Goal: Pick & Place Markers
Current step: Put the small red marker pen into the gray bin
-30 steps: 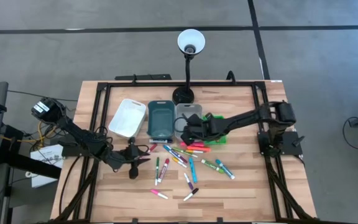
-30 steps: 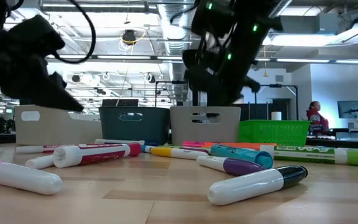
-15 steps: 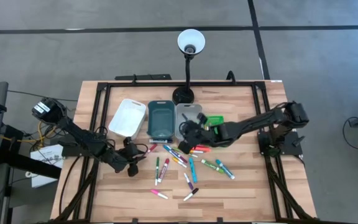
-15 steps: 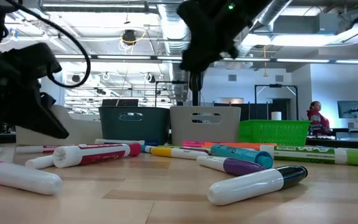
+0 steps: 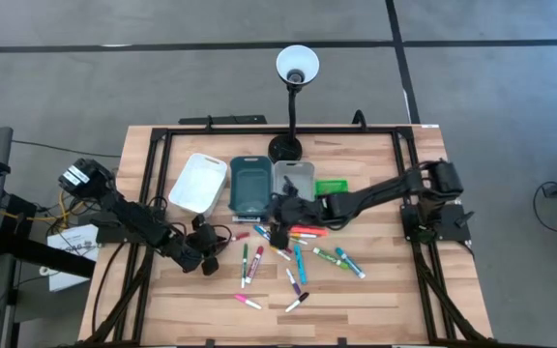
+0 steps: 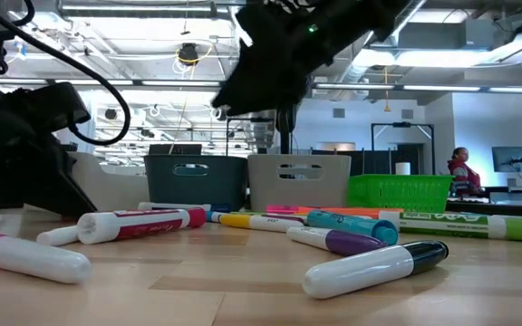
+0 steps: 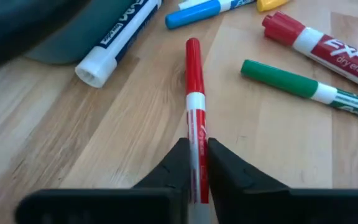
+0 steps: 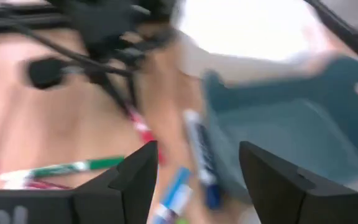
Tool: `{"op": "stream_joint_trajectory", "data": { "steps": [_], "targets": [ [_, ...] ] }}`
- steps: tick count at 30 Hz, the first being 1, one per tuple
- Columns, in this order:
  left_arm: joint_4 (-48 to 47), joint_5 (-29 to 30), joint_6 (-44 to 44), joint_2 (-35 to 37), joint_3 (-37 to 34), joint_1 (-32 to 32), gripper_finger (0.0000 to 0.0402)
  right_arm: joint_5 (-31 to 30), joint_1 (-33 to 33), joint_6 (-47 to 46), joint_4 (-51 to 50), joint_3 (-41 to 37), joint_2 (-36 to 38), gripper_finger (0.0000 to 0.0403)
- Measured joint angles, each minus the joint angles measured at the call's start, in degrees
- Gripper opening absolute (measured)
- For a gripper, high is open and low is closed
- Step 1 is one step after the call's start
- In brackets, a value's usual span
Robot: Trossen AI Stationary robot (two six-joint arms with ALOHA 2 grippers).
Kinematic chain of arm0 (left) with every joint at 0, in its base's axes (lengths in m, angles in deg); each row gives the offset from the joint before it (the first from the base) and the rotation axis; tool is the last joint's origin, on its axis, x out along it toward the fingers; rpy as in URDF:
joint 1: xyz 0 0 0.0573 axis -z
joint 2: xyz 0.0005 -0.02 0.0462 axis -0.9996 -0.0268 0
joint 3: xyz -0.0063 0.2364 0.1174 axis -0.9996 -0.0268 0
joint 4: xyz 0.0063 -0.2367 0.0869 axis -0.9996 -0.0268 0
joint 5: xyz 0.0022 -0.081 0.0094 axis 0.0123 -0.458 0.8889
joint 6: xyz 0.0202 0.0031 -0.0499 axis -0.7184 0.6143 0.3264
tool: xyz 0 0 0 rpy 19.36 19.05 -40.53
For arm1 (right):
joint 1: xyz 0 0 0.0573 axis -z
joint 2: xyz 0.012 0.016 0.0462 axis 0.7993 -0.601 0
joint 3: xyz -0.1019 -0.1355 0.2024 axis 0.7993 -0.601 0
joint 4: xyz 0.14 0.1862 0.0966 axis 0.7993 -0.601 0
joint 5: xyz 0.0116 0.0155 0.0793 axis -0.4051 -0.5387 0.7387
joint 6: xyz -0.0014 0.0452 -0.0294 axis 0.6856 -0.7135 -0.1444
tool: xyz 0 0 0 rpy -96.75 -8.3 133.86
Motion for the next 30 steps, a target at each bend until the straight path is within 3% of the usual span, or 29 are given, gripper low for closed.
{"op": "stream_joint_trajectory", "data": {
  "steps": [5,10,19,30],
  "targets": [
    [0.74,0.02,-0.80,2.81,-0.22,-0.10,0.0026,8.70,-1.03,5.21,12.21,0.11,-4.22,0.0221],
    [3.80,0.78,-6.66,8.65,0.13,-0.11,0.0026,10.25,-1.59,8.37,20.28,0.07,-9.27,0.0208],
    [5.45,1.30,-15.44,16.45,0.17,-0.11,0.0026,13.77,0.07,7.52,19.95,3.96,-14.25,0.0182],
    [8.66,2.94,-20.12,16.86,0.19,-0.11,0.0027,14.35,0.35,6.85,18.18,4.31,-13.62,0.0159]
  ]
}}
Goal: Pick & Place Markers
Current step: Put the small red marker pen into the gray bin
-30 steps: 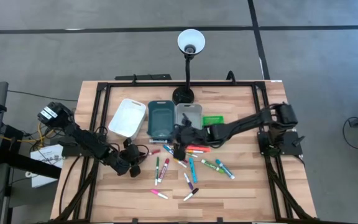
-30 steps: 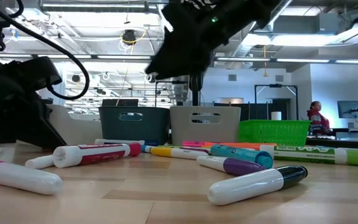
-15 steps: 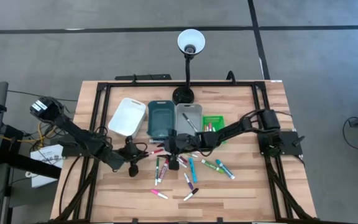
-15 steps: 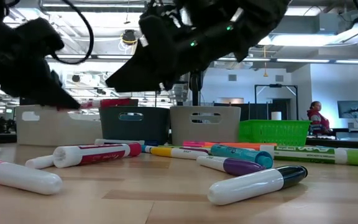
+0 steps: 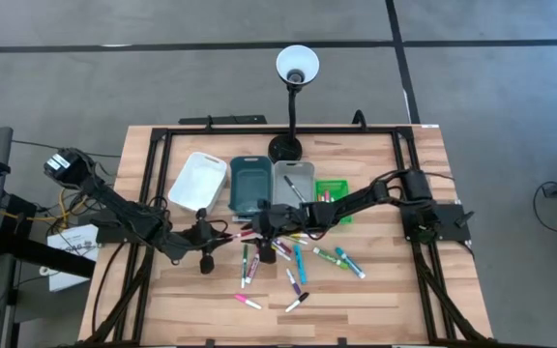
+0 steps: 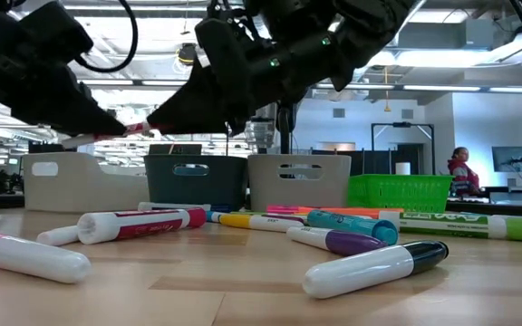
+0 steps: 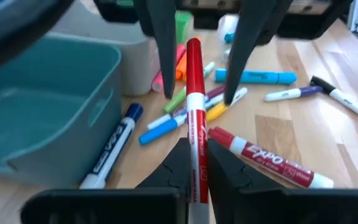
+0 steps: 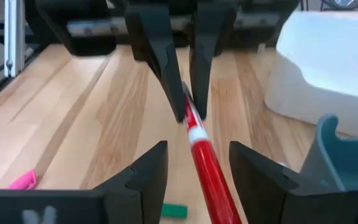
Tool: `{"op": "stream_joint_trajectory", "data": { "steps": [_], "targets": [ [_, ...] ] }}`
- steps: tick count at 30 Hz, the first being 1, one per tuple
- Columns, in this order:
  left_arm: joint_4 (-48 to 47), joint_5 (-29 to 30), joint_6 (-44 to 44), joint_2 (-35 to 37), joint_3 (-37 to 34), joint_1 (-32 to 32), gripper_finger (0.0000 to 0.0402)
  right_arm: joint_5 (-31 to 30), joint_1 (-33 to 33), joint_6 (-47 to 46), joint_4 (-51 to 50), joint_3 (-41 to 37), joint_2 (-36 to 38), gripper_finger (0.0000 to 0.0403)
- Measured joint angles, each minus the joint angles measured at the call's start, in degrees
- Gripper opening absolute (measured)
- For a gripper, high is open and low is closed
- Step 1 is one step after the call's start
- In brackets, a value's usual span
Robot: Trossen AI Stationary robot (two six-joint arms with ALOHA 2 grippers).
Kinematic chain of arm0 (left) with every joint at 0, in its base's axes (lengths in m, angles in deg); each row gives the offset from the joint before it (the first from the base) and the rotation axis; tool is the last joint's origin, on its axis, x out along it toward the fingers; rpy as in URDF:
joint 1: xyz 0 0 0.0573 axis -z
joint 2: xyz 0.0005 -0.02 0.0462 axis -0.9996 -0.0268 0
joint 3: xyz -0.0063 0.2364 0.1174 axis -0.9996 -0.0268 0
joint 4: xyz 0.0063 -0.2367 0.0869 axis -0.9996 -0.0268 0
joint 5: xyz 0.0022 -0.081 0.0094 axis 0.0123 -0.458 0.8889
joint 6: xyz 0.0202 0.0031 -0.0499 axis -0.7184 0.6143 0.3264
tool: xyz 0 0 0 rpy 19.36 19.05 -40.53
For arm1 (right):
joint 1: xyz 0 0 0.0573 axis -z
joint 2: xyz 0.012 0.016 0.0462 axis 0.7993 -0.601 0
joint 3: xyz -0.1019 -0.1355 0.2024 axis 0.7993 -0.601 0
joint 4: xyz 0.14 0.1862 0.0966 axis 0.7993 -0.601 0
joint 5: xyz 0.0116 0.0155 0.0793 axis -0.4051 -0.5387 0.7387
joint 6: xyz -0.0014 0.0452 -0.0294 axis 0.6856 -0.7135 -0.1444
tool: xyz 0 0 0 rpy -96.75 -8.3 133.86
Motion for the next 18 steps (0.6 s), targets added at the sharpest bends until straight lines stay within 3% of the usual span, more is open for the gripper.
{"op": "stream_joint_trajectory", "data": {
  "steps": [18],
  "targets": [
    [1.79,0.38,-2.78,0.00,0.04,0.00,0.0028,1.78,0.60,-3.48,1.33,-0.01,0.00,0.0066]
  ]
}}
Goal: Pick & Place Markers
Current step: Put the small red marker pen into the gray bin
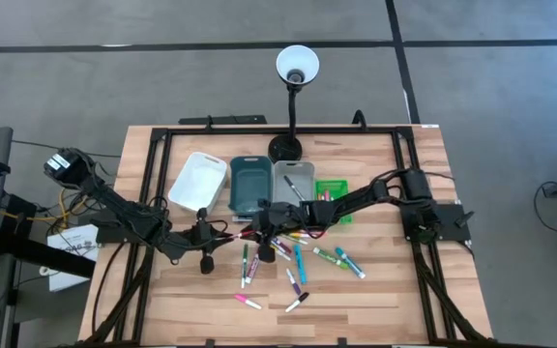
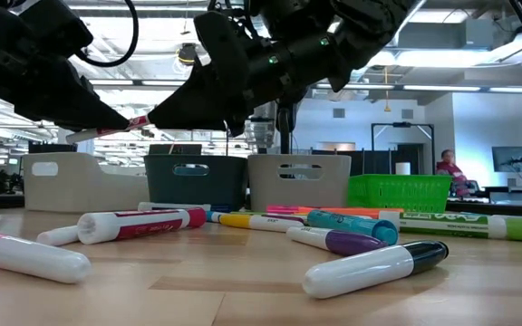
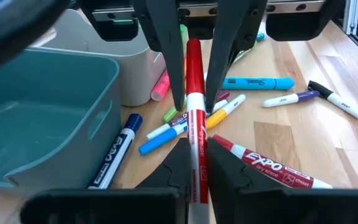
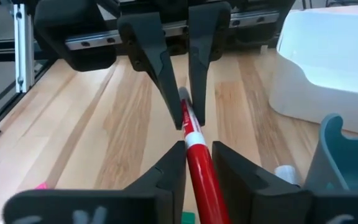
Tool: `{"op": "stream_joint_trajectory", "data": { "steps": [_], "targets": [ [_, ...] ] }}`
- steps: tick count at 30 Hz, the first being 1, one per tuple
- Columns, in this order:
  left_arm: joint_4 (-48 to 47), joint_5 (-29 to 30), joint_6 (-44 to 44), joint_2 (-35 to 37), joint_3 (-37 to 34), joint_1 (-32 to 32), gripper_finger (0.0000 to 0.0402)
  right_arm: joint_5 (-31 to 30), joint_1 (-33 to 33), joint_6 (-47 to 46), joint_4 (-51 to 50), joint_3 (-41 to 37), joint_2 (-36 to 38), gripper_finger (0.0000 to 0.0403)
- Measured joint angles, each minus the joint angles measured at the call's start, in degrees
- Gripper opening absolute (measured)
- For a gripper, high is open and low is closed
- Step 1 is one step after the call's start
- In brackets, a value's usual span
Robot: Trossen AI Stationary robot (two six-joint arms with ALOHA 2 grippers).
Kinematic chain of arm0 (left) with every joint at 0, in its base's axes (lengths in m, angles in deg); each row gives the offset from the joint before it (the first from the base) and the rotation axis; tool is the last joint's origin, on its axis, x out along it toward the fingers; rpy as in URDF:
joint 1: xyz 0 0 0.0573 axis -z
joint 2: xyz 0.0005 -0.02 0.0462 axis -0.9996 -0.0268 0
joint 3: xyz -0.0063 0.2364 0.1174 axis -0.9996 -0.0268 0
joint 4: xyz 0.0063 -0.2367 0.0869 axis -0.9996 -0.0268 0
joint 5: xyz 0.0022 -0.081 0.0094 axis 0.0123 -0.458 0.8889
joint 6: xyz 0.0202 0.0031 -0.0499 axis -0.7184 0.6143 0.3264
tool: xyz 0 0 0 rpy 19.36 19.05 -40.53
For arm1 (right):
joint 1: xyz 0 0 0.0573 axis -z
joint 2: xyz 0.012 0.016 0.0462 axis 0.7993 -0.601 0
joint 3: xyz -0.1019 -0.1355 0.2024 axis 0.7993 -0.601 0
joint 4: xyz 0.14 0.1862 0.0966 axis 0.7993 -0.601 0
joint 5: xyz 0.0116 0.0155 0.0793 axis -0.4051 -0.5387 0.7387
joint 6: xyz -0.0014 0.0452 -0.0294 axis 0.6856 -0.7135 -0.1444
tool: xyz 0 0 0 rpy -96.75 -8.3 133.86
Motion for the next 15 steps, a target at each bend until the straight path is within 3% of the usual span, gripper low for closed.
{"op": "stream_joint_trajectory", "data": {
  "steps": [6,15],
  "targets": [
    [-0.02,-0.22,-0.16,0.02,0.00,0.02,0.0030,0.23,0.07,0.02,0.00,0.00,0.00,0.0030],
    [0.16,0.52,0.02,0.02,0.00,-0.14,0.0069,-0.05,0.21,-0.56,-0.02,0.00,0.00,0.0037]
  ]
}}
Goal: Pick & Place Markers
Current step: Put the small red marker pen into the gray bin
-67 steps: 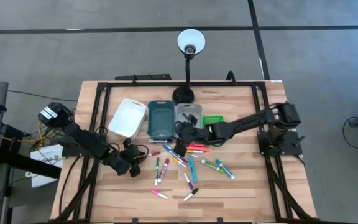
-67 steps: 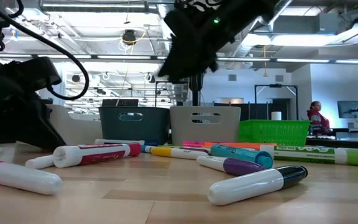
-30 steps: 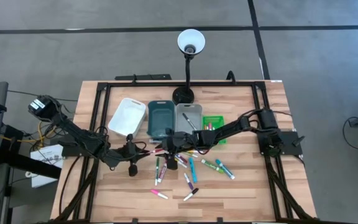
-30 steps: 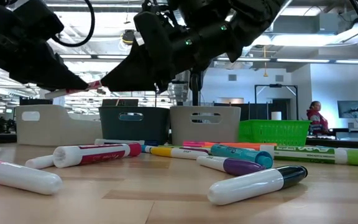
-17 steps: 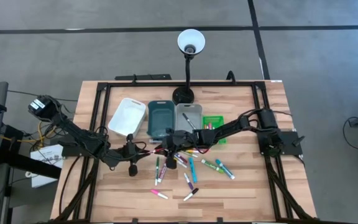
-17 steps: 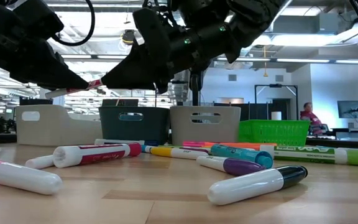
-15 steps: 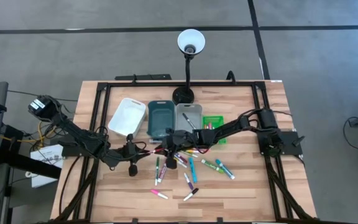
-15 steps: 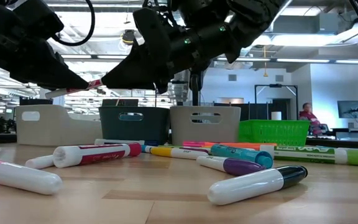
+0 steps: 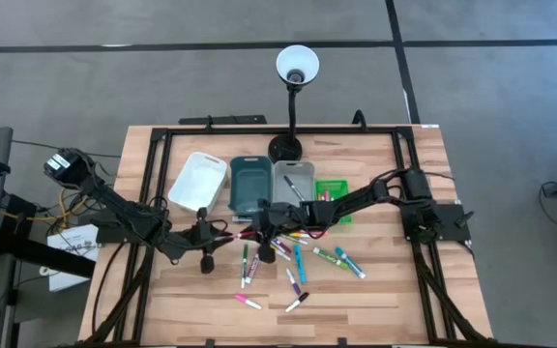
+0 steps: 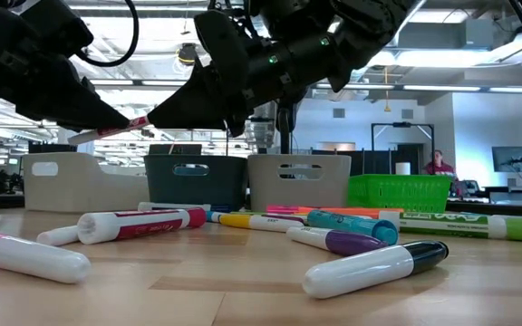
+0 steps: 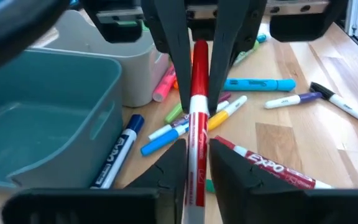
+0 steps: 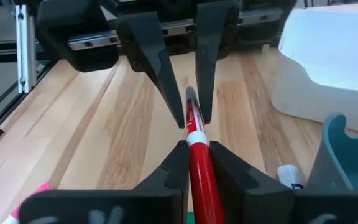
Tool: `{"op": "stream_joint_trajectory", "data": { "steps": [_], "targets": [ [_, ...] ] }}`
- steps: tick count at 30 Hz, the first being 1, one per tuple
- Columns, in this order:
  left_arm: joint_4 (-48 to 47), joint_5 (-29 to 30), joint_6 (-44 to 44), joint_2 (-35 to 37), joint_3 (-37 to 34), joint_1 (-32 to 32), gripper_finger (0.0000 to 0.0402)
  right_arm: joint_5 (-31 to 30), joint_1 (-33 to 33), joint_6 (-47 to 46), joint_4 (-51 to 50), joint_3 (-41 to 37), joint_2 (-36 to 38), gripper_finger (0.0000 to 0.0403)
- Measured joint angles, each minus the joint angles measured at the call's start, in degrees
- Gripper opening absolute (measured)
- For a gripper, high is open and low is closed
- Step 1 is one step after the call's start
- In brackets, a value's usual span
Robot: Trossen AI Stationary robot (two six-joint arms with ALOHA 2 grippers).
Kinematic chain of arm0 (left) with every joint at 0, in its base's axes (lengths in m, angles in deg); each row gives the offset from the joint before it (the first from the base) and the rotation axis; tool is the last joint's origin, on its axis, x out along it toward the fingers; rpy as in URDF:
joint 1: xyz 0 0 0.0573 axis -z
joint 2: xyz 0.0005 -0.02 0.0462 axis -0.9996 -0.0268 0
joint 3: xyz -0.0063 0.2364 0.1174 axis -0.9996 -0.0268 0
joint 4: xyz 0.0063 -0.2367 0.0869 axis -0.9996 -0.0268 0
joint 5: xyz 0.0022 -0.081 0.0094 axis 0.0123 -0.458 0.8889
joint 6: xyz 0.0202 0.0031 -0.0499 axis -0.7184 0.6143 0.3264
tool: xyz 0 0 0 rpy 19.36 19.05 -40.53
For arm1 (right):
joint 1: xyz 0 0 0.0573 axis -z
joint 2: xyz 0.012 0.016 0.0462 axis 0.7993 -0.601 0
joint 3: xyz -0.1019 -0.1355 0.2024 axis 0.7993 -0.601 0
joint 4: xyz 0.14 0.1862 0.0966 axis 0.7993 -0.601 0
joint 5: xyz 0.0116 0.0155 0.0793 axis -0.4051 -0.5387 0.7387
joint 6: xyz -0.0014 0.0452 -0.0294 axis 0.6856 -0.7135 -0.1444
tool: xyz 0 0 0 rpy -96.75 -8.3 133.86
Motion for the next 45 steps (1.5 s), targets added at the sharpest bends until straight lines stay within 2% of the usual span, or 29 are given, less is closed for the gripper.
{"op": "stream_joint_trajectory", "data": {
  "steps": [4,8,12,18,21,24,26,28,33,36,45],
  "targets": [
    [0.10,2.91,0.00,0.00,0.00,-0.01,0.0083,-0.69,-0.03,-3.10,-0.22,-0.01,0.10,0.0032],
    [0.70,6.19,0.00,0.04,0.09,-0.01,0.0091,-2.71,0.02,-3.86,-6.81,-0.07,3.57,0.0030],
    [0.67,6.80,0.00,0.04,0.09,-0.01,0.0092,-15.49,-0.71,-6.94,-21.50,-0.04,11.03,0.0030],
    [0.75,6.79,0.00,0.04,0.07,-0.01,0.0092,-41.99,-3.60,-21.65,-44.97,0.02,21.16,0.0037],
    [0.87,6.78,0.01,0.04,0.07,-0.01,0.0092,-48.47,-4.66,-31.96,-55.20,0.02,22.43,0.0031],
    [0.89,6.78,0.11,0.04,0.04,-0.01,0.0092,-48.66,-4.41,-41.49,-61.66,0.02,21.24,0.0030],
    [0.91,6.78,0.20,0.04,0.04,-0.01,0.0092,-48.41,-3.53,-43.38,-63.98,0.00,19.00,0.0035],
    [0.91,6.78,0.20,0.02,0.04,-0.01,0.0092,-46.90,-2.11,-43.18,-63.96,-0.01,16.43,0.0040],
    [0.95,6.76,0.20,0.02,0.04,-0.01,0.0092,-36.80,3.09,-42.35,-62.71,-0.04,11.15,0.0036],
    [1.09,6.73,0.20,0.02,0.04,-0.01,0.0092,-33.04,5.58,-41.47,-61.58,0.00,9.23,0.0035],
    [1.34,6.60,0.46,0.01,0.02,-0.01,0.0092,-30.30,7.11,-39.87,-60.29,0.09,8.24,0.0089]
  ]
}}
